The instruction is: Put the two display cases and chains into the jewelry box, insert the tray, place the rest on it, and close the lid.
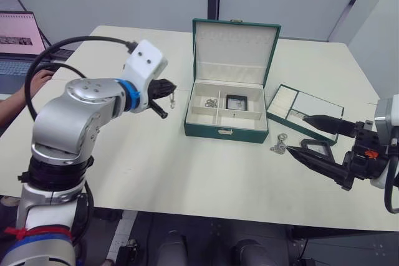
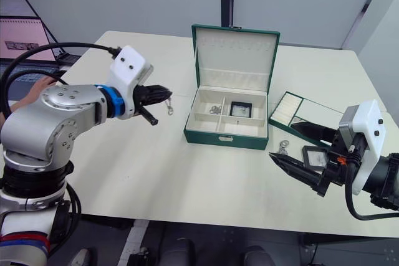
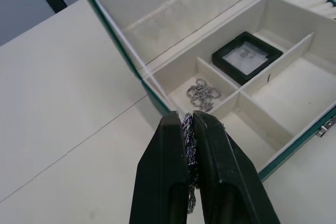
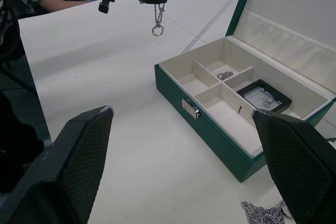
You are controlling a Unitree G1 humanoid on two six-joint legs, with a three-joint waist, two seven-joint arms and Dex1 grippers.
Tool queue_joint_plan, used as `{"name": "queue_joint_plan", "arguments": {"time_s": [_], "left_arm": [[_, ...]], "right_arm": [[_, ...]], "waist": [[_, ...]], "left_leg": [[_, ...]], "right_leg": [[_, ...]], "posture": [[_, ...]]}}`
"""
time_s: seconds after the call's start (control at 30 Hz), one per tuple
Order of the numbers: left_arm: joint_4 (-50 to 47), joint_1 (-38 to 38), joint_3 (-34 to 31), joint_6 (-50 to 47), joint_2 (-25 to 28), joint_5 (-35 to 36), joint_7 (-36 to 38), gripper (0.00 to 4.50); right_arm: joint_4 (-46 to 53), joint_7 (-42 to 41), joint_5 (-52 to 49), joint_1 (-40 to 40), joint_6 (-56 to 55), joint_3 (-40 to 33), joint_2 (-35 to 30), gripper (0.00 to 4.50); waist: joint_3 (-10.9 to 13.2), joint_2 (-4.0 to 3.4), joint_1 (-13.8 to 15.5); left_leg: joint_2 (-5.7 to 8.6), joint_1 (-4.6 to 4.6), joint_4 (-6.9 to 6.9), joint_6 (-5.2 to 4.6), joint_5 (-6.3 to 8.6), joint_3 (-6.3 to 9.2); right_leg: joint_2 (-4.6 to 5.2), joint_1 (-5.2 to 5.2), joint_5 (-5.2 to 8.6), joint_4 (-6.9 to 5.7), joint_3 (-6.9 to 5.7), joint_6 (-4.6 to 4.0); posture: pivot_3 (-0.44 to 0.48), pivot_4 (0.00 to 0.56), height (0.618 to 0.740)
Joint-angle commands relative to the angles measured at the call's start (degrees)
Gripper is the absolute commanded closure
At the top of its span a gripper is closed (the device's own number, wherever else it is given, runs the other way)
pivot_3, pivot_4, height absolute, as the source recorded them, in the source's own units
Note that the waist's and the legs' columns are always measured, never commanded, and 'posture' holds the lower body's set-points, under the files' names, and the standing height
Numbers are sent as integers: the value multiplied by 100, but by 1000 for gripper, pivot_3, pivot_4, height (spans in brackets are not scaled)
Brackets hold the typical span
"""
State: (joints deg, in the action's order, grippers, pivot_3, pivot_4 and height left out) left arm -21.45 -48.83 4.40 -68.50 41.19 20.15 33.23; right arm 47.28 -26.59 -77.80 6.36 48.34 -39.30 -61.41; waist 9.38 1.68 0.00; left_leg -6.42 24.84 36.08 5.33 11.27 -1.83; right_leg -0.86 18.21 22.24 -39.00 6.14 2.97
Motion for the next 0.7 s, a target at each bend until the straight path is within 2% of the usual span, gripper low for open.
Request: {"name": "queue_joint_plan", "arguments": {"time_s": [0.03,0.2,0.4,0.7], "left_arm": [[122,-287,156,100,-174,-17,-18,4492],[468,-462,493,370,-574,-172,-111,4492],[904,-316,894,837,-1048,-522,-308,4492],[1423,-181,1186,1195,-1380,-1086,-665,4492]], "right_arm": [[131,42,-2,92,-90,-203,29,0],[156,134,38,241,-142,-223,100,0],[197,120,201,423,-198,-236,213,0],[224,158,194,508,-184,-354,184,0]], "waist": [[0,0,-5],[0,0,3],[0,0,4],[0,0,6]], "left_leg": [[0,0,0,0,0,1],[0,1,0,0,0,2],[1,1,1,0,0,2],[2,1,1,0,0,2]], "right_leg": [[-1,0,0,0,0,0],[-1,-1,0,0,-2,0],[-1,-1,0,0,-1,0],[-1,-2,0,-1,-1,0]], "posture": [[0,150,740],[0,150,740],[0,150,740],[0,150,740]]}}
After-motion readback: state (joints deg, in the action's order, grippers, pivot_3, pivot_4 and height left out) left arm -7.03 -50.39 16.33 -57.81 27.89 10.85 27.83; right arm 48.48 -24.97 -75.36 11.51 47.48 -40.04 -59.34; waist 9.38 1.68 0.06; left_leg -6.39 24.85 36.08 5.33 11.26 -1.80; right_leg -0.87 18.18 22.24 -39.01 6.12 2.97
